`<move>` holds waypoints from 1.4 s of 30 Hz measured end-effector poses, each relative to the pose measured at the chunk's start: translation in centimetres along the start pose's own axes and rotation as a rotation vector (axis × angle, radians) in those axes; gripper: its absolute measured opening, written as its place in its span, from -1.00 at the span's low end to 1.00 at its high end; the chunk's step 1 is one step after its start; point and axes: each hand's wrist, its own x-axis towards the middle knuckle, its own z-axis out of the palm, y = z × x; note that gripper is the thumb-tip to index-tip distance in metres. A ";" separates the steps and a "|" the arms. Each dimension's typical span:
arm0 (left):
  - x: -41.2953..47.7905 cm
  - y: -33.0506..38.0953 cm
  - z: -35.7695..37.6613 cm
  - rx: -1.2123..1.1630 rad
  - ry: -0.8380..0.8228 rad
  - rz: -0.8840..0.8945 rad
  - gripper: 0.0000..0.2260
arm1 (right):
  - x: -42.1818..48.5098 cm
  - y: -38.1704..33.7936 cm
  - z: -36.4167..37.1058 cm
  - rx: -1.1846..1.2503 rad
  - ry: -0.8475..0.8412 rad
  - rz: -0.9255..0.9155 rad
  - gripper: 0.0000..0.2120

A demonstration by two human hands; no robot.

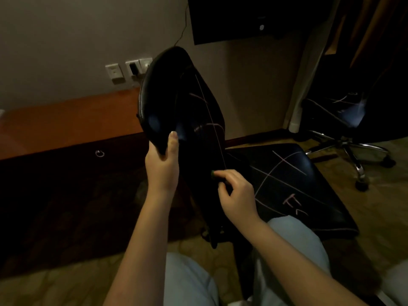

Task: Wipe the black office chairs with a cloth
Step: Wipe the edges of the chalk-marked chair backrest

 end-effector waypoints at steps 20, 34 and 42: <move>-1.8 -0.1 -0.1 0.069 0.051 0.124 -0.62 | 1.0 -2.0 -0.4 0.031 0.015 -0.088 -0.74; -0.9 -0.3 1.0 0.048 0.107 0.112 -0.66 | 0.8 -1.4 -0.1 -0.008 -0.064 -0.099 -0.51; -0.2 -1.3 2.2 0.048 0.257 0.221 -0.78 | 0.4 2.6 1.6 0.055 0.107 -0.173 -0.66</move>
